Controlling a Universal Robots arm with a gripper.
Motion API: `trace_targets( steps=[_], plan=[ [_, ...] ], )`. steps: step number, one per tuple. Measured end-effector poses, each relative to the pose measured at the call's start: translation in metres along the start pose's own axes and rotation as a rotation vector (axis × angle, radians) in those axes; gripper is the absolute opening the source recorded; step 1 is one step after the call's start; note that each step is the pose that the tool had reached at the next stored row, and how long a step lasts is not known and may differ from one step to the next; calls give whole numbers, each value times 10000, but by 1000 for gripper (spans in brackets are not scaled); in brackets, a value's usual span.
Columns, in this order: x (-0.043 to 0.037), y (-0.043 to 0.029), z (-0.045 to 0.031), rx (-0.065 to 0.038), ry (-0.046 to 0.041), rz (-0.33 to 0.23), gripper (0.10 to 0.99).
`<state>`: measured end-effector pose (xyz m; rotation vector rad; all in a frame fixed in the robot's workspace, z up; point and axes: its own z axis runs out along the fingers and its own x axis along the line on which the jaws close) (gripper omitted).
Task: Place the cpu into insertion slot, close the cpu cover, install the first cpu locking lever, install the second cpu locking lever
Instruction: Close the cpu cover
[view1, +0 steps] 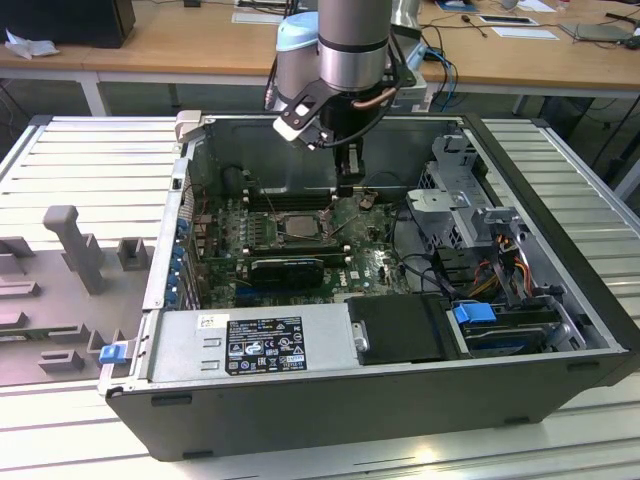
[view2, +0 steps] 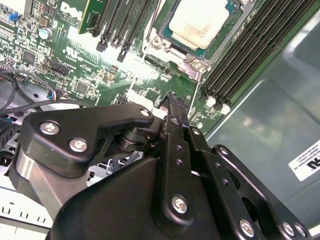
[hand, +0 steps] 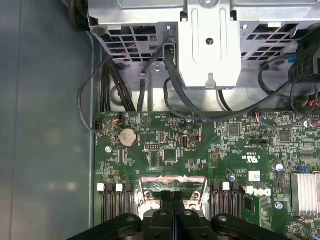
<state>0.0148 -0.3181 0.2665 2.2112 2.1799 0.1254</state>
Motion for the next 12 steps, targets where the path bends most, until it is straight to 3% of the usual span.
trace_targets(
  steps=[6,12],
  plan=[
    [1,83,7,1,1,0,106],
    [3,267,24,27,0,0,106]
  ],
)
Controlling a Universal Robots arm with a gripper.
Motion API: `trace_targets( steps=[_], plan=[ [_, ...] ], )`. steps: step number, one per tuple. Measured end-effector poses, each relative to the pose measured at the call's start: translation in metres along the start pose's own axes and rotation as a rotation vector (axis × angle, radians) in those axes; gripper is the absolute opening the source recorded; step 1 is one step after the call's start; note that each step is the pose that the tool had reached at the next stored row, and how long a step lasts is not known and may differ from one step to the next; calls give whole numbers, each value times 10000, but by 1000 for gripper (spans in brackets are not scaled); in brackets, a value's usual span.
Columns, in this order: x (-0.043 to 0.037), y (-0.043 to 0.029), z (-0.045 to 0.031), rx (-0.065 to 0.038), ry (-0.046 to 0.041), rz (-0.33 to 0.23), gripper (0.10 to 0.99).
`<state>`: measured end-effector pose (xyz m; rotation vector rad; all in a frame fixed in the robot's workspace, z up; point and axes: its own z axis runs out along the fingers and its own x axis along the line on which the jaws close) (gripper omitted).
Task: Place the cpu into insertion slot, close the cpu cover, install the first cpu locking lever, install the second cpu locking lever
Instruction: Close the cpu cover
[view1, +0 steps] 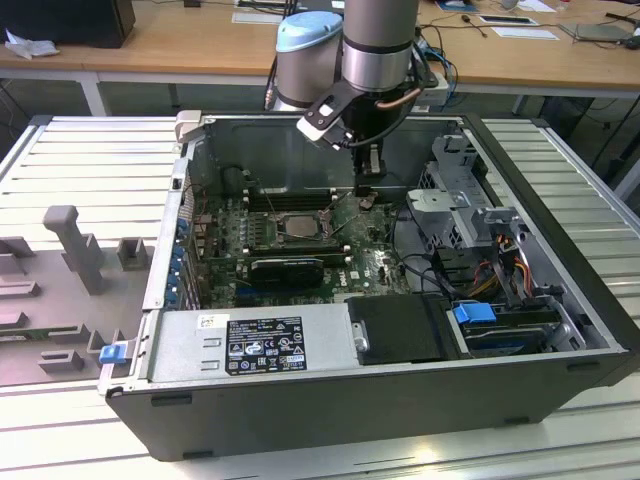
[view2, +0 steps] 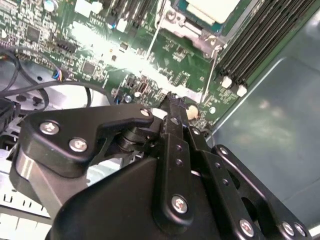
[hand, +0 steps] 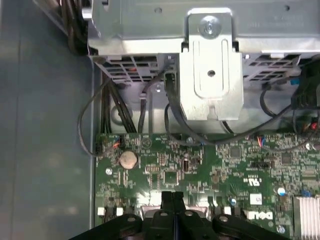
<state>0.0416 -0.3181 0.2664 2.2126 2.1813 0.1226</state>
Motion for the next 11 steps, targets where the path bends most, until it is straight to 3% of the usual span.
trace_targets(
  steps=[3,8,11],
  plan=[
    [-2,59,14,12,2,0,106],
    [-15,77,148,11,3,2,106],
    [-31,73,162,32,2,1,106]
  ],
)
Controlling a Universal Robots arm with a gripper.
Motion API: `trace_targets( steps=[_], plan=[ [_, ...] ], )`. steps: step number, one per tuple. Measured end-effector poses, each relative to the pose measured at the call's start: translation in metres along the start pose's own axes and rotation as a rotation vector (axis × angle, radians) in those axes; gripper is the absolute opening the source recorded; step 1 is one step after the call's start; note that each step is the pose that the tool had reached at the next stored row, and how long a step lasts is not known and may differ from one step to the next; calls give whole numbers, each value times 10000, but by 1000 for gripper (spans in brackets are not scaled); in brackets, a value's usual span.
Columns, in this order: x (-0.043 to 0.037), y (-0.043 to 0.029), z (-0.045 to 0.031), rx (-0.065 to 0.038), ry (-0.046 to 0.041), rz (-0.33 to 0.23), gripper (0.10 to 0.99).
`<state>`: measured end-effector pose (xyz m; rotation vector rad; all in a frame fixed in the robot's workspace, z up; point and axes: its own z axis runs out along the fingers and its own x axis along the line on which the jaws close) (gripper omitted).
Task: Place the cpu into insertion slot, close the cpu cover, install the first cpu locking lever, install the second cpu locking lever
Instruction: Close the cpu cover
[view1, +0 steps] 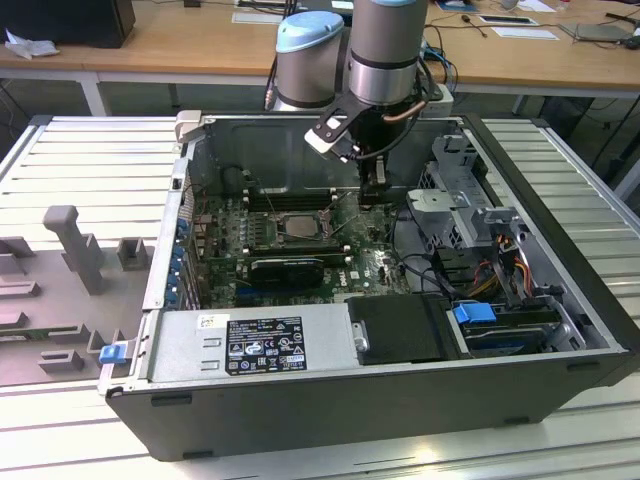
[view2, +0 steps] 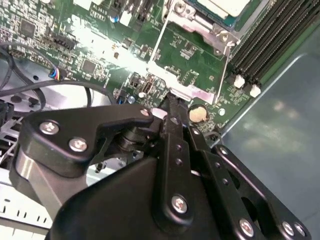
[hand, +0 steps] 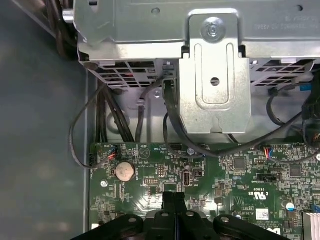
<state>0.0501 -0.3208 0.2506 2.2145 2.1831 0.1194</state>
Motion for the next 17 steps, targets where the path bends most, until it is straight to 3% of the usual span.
trace_targets(
  steps=[9,17],
  plan=[
    [-30,-50,2,20,-1,0,106],
    [-31,-177,-8,20,0,0,106]
  ],
)
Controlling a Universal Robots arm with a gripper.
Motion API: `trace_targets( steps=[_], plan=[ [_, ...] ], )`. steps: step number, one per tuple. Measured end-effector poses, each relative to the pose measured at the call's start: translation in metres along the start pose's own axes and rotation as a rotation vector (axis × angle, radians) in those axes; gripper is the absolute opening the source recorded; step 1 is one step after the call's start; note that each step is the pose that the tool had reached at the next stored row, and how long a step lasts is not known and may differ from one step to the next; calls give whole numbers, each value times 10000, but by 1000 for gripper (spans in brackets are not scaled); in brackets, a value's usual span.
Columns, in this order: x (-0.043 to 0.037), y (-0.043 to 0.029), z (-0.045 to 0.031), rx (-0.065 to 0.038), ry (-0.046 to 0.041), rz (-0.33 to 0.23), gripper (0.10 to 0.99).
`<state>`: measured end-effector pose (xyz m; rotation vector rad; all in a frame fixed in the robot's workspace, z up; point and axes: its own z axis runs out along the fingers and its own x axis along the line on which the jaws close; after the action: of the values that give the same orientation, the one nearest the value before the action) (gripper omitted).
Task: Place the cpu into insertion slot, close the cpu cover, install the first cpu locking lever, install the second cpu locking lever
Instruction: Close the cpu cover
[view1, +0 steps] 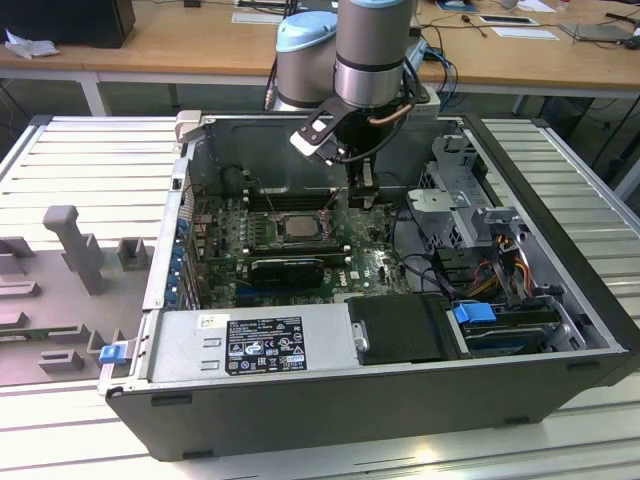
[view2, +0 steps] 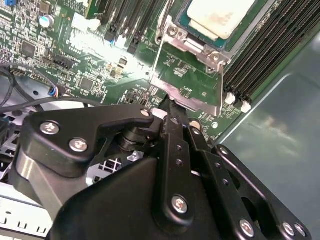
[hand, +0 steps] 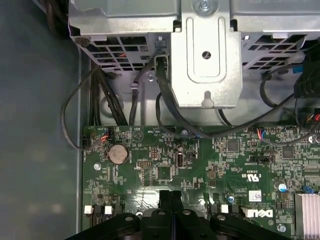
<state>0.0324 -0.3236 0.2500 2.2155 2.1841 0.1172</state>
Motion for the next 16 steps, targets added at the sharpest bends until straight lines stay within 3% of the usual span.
trace_targets(
  steps=[16],
  plan=[
    [-2,-193,-14,-1,0,-1,106]
  ],
)
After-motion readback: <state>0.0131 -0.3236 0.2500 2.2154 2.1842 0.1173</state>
